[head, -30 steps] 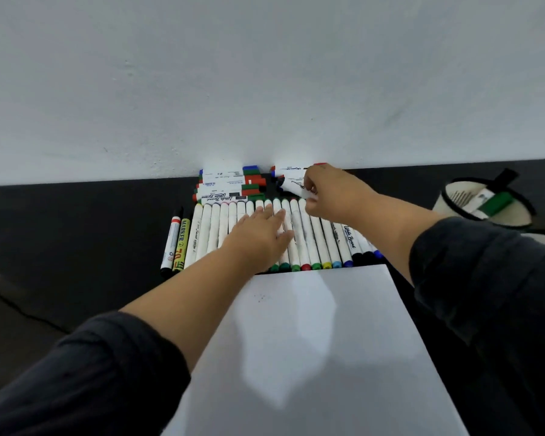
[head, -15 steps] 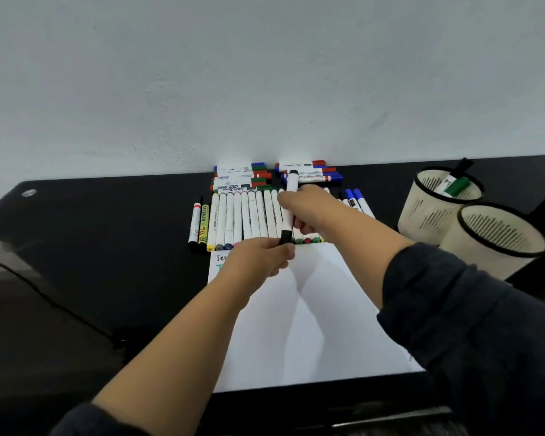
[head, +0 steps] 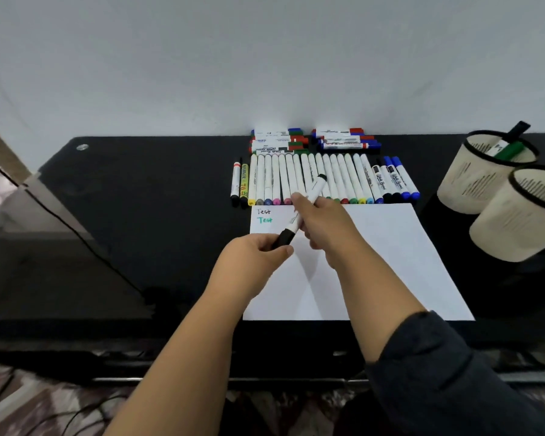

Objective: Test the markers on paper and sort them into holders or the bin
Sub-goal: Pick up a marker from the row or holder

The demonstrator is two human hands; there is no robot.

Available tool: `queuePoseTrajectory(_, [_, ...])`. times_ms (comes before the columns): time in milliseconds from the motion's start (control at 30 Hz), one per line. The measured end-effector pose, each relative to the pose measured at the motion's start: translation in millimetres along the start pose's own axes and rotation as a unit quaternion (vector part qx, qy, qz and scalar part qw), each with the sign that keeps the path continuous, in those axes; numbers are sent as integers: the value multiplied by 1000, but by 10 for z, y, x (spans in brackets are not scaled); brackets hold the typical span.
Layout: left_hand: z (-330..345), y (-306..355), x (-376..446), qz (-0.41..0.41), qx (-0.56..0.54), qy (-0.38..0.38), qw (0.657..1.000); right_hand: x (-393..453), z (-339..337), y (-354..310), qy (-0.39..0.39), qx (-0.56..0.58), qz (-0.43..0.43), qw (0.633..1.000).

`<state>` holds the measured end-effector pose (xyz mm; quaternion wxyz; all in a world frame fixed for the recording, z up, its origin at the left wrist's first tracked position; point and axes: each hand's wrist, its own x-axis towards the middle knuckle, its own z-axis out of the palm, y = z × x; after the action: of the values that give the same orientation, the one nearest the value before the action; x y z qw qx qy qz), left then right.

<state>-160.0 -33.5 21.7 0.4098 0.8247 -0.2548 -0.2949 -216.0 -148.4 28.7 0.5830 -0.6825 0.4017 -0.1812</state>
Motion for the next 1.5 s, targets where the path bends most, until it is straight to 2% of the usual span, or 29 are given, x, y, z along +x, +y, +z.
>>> queuePoseTrajectory(100, [-45, -66, -4, -30, -87, -17, 996, -34, 47, 99, 17, 31, -3, 999])
queuePoseTrajectory(267, [-119, -172, 18, -49, -203, -101, 973, -29, 92, 153, 7, 61, -5, 998])
queuePoseTrajectory(433, [-141, -194, 38, -58, -240, -148, 958, -6, 162, 187, 16, 42, -31, 998])
queuePoseTrajectory(700, [-83, -206, 26, -15, -184, -77, 980, 61, 233, 180, 74, 0, -33, 997])
queuePoseTrajectory(1100, [-50, -206, -95, 4, -138, -4, 990, 92, 320, 177, 67, -20, -1, 998])
queuePoseTrajectory(1167, [-78, -241, -162, 16, -105, -11, 994, 166, 176, 186, 110, -21, 10, 994])
queuePoseTrajectory(1267, [-169, -310, -252, 28, -106, -17, 994, 262, -159, 190, 172, 54, 71, 981])
queuePoseTrajectory(1367, [-292, -337, -120, 16, -111, 22, 993, 266, -121, 227, 141, 81, 83, 983])
queuePoseTrajectory(1500, [-271, -313, 1, 4, -89, 29, 996, 272, 7, 228, 122, 94, 74, 985])
